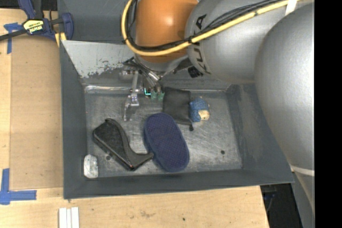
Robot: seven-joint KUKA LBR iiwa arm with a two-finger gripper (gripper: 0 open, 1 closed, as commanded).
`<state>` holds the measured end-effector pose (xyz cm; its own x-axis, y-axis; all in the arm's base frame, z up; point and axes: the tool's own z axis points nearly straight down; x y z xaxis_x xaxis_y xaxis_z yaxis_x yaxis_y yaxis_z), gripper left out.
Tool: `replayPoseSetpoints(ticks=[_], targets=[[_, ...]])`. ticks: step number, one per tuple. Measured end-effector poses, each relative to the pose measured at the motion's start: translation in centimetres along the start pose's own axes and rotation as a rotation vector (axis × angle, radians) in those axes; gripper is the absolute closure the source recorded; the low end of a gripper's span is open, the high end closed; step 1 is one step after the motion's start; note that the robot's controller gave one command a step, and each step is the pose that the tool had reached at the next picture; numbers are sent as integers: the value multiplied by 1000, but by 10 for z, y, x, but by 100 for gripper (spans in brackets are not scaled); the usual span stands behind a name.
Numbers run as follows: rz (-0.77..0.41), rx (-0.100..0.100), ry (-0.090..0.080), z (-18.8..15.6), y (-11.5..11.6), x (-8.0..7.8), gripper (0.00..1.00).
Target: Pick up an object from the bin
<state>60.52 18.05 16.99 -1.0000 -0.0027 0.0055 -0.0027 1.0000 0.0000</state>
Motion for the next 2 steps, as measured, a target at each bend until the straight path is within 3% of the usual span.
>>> replayPoseSetpoints(ticks=[1, 2], targets=[[-138, 4, -5, 17, -96, 12, 0], [-351, 2, -5, 66, -133, 50, 0]])
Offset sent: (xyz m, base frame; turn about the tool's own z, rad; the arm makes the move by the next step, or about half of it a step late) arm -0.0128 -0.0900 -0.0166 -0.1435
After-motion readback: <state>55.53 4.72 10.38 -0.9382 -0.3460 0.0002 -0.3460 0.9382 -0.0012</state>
